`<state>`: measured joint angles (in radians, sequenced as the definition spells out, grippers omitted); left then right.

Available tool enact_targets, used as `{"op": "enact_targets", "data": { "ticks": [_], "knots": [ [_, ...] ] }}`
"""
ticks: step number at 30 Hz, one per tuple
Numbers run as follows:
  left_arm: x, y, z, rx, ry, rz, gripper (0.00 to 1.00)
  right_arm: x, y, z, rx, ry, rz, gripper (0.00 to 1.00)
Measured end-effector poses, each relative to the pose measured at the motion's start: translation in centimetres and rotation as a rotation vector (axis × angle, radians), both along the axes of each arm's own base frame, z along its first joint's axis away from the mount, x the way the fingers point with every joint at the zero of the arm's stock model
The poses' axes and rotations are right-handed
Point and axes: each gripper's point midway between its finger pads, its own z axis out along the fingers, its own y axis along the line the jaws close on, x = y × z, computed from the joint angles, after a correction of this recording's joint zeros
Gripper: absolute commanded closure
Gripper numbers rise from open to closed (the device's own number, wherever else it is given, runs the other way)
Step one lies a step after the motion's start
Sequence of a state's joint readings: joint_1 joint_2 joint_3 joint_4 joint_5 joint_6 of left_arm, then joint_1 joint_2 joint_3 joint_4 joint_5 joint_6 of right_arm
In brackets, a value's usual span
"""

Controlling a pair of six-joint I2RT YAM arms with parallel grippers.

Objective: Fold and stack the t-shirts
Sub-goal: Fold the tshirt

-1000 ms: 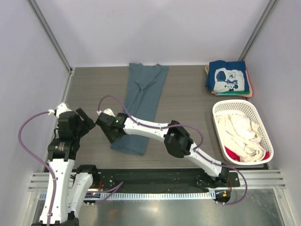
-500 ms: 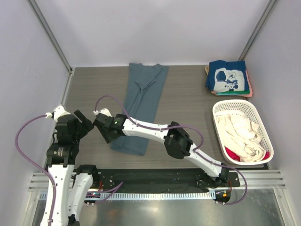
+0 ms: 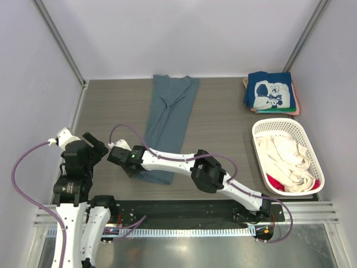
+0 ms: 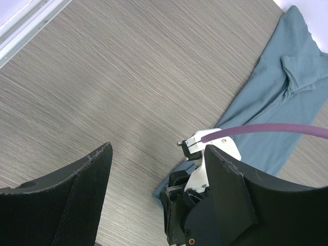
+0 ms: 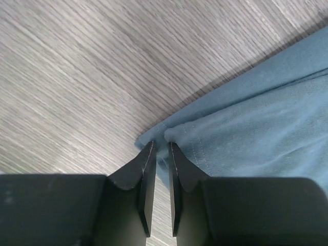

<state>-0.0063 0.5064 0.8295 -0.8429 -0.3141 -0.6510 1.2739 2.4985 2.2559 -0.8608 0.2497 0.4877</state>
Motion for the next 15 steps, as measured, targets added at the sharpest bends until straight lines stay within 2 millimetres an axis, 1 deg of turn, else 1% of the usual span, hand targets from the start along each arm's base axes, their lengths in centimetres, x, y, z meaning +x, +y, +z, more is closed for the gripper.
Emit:
{"op": "enact_targets", "data": {
  "ticks": [5, 7, 8, 10, 11, 13, 15],
  "knots": [
    [0.05, 0.0, -0.09, 0.0, 0.005, 0.0, 0.26, 0.3, -0.12, 0.04, -0.004, -0.014, -0.013, 0.81],
    [0.05, 0.0, -0.08, 0.0, 0.005, 0.0, 0.26, 0.42, -0.16, 0.05, -0.005, -0.019, -0.019, 0.78],
    [0.05, 0.0, -0.09, 0.0, 0.005, 0.0, 0.26, 0.48, -0.18, 0.06, -0.005, -0.023, -0.022, 0.69],
    [0.06, 0.0, -0.08, 0.0, 0.004, 0.0, 0.26, 0.68, -0.22, 0.16, -0.003, -0.029, -0.035, 0.61],
    [0.05, 0.0, -0.08, 0.0, 0.005, 0.0, 0.26, 0.75, -0.23, 0.19, -0.003, -0.032, -0.039, 0.51],
    [0.06, 0.0, -0.08, 0.0, 0.004, 0.0, 0.26, 0.87, -0.22, 0.29, 0.0, -0.036, -0.044, 0.46],
    [0.05, 0.0, -0.08, 0.0, 0.004, 0.0, 0.26, 1.01, -0.16, 0.43, 0.003, -0.042, -0.047, 0.44]
  ]
}}
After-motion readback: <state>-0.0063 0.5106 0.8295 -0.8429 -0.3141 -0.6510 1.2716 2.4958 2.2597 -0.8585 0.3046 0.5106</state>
